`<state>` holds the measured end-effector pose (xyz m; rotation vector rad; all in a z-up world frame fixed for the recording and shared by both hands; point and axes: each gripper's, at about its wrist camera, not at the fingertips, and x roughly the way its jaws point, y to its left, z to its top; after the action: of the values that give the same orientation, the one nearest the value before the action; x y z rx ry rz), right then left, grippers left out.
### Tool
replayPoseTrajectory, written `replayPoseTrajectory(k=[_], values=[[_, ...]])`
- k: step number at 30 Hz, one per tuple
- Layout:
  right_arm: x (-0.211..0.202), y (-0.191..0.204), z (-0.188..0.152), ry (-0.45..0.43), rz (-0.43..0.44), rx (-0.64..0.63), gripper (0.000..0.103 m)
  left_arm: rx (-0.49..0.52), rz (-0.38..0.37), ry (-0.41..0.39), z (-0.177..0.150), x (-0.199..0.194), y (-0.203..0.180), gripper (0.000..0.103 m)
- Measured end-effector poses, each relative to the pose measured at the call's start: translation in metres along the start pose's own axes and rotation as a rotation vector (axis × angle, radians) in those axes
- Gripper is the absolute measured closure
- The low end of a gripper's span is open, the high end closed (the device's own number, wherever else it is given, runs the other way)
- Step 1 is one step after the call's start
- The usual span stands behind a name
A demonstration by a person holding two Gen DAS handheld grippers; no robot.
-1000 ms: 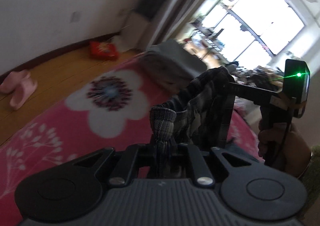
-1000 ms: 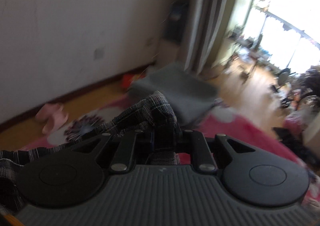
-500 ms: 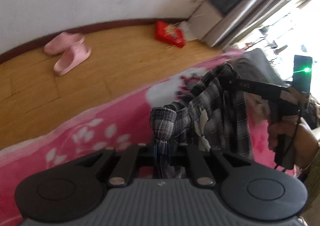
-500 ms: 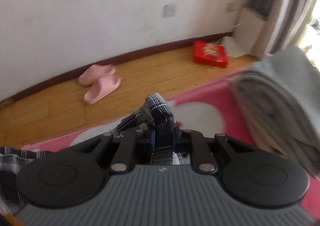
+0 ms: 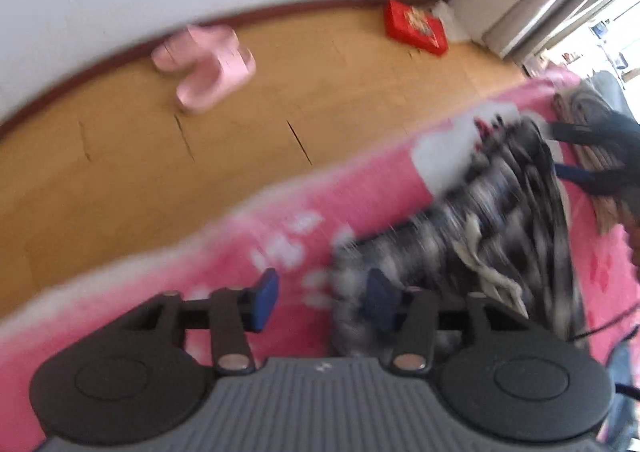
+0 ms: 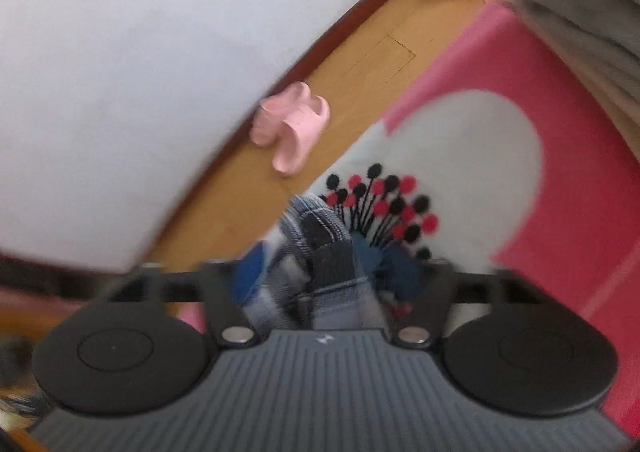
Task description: Fold clothes
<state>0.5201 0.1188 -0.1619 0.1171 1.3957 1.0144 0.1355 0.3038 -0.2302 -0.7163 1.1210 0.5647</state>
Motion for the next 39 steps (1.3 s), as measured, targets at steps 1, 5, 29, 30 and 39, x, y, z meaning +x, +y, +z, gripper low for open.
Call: replayPoseTrajectory(k=[1,5,29,30,39], values=[[-0.017,-0.003,-0.004,-0.046,0.019,0.028,0.017,0.006,0.008,-0.026,0.002,-0.007,0.002,0.051],[-0.094,-0.014,-0.036,-0.256,0.065,0.128,0.017,0.047,0.016,-0.144,0.015,-0.035,-0.001,0.050],[-0.285,-0.073,-0.703,-1.088,-0.058,1.750,0.050,0.301,-0.179,0.065,0.008,0.061,-0.187,0.069],[-0.281,-0.074,-0.713,-1.104,-0.073,1.767,0.052,0.303,-0.173,0.057,0.006,0.058,-0.189,0.069],[-0.367,-0.113,-0.735,-0.988,-0.699,1.292,0.065,0.363,-0.077,-0.050,-0.027,0.020,-0.203,0.066]])
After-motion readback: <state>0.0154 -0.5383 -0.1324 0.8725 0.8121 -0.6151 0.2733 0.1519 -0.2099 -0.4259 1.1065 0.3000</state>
